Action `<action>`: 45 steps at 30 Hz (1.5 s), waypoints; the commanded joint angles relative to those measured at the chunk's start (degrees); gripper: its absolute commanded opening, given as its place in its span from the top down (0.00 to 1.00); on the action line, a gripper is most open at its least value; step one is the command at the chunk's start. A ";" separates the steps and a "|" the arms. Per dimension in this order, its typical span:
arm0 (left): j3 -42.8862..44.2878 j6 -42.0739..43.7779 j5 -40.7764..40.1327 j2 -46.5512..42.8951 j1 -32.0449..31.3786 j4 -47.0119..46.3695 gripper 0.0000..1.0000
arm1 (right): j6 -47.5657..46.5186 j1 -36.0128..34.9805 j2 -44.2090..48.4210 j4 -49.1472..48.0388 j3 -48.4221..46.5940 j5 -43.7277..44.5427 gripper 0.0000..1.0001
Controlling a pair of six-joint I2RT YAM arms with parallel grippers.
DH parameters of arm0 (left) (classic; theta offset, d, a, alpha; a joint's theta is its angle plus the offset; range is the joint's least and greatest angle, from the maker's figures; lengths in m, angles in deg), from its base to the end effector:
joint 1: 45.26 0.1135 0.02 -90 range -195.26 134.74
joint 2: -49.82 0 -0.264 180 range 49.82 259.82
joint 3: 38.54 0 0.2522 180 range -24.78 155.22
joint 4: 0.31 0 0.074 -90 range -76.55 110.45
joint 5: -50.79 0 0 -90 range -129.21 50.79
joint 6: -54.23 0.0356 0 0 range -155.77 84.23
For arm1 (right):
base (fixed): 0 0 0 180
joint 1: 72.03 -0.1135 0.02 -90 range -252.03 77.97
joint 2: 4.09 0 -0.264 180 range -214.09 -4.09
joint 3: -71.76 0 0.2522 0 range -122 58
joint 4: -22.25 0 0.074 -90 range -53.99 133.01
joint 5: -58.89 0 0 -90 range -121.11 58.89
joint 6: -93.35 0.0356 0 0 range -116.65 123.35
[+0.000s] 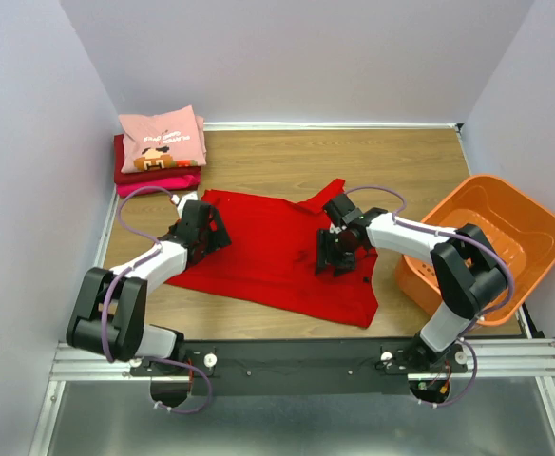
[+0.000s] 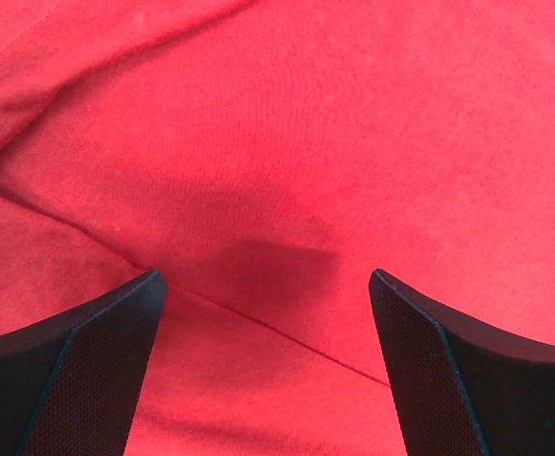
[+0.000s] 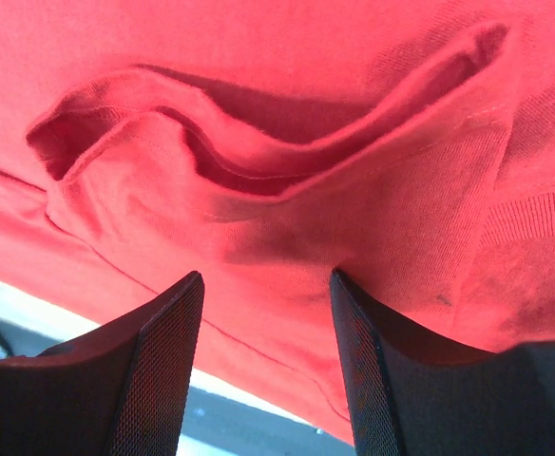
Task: Fold and stack the t-shirts
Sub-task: Fold the tshirt
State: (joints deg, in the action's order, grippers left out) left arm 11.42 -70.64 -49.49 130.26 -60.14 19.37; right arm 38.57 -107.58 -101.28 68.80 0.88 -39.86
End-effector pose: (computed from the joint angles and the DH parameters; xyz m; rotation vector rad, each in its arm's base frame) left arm 0.2562 -0.0615 0.1622 -0.5005 2.3827 -0.1724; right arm 0.2501 0.1854 0.1593 -0.0426 2.9533 0.4420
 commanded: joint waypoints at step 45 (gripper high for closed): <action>38.76 8.42 -9.05 21.24 3.27 14.22 0.05 | -10.17 18.94 -27.35 11.68 -48.87 16.32 0.40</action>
State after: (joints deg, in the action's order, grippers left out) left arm 49.13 -62.93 -59.28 150.30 -57.21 33.51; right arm 30.20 -88.65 -125.39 81.63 -45.41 -24.93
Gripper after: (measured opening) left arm 0.947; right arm 0.612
